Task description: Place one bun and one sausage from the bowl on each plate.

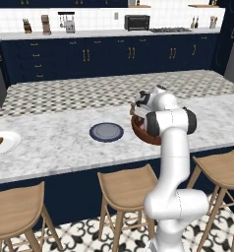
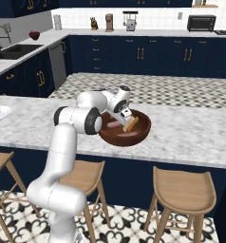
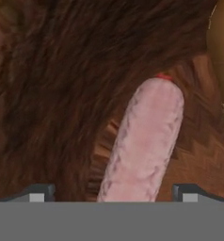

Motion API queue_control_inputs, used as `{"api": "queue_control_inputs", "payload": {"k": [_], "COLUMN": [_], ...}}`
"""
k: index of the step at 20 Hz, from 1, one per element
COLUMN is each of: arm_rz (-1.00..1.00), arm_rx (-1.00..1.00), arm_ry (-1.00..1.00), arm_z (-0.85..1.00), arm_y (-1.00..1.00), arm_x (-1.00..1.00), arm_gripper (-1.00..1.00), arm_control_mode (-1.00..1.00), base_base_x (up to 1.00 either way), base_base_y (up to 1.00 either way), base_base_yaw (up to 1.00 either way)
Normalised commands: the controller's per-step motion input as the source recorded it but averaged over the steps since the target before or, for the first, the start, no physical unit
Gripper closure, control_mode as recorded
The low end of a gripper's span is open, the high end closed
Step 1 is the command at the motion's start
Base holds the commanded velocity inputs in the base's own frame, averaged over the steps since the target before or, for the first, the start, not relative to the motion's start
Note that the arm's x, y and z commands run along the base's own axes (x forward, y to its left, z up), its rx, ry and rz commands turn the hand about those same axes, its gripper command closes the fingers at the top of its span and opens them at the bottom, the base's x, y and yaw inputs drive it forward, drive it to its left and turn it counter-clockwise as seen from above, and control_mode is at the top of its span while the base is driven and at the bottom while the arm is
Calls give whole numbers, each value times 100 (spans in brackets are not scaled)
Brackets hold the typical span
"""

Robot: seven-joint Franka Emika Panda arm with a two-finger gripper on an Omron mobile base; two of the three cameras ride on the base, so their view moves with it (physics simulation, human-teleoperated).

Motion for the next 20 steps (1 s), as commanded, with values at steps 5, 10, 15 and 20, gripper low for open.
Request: {"api": "queue_control_inputs", "payload": {"k": [5, 10, 15, 20], "arm_rz": [-21, -24, -25, -15], "arm_rx": [0, 3, 1, 1], "arm_ry": [0, 1, 4, 7], "arm_z": [-21, 4, 7, -37], "arm_y": [34, 8, 4, 0], "arm_x": [0, -5, 0, 0], "arm_gripper": [-100, -100, -100, -100], "arm_control_mode": [-100, -100, -100, -100], "base_base_x": [0, 0, 0, 0], "base_base_y": [0, 0, 0, 0], "base_base_yaw": [0, 0, 0, 0]}}
